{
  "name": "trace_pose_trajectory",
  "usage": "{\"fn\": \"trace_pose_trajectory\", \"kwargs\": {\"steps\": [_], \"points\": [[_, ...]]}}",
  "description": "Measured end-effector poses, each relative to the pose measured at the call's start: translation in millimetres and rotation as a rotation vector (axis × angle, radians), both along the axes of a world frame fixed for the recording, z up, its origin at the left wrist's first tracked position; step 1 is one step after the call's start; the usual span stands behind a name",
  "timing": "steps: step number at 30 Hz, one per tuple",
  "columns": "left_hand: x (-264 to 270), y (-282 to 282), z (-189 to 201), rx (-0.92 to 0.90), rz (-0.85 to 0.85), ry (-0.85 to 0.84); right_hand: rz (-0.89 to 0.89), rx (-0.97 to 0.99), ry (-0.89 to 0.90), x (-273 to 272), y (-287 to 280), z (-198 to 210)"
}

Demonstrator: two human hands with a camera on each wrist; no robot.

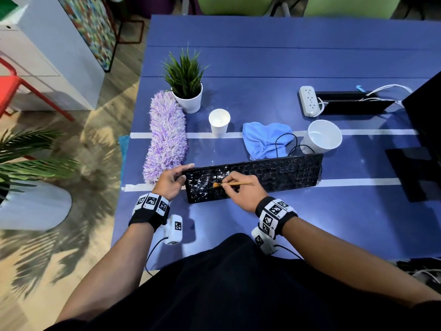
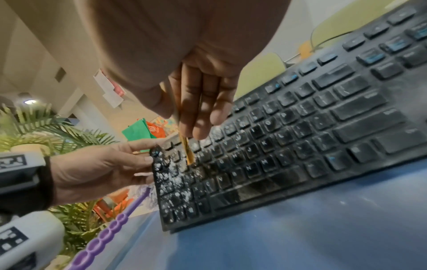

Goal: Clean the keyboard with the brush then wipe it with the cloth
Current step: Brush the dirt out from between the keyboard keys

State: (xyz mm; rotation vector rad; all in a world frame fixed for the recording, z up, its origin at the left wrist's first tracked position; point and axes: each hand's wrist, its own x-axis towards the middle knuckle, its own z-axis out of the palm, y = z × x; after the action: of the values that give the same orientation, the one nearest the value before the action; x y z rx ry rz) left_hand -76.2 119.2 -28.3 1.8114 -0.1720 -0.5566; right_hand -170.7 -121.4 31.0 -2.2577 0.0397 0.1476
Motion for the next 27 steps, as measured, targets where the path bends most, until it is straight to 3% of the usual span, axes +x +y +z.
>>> {"fn": "trace_pose_trajectory", "kwargs": {"steps": [11, 16, 20, 23, 27], "points": [[-5, 0, 9, -0.024, -0.023, 0.029, 0.049, 0.021, -0.249, 29, 51, 19], [-5, 0, 8, -0.006, -0.019, 0.015, 0.041, 0.008, -0.153, 30, 59, 13], [-6, 0, 6, -0.008, -0.01, -0.001, 0.033, -0.005, -0.238, 29, 58, 15], [-5, 1, 7, 0.008, -0.017, -0.018, 0.075, -0.066, -0.11, 31, 59, 11], [-4, -1, 9, 0.006, -0.018, -0.024, 0.074, -0.066, -0.194, 29, 62, 9]]}}
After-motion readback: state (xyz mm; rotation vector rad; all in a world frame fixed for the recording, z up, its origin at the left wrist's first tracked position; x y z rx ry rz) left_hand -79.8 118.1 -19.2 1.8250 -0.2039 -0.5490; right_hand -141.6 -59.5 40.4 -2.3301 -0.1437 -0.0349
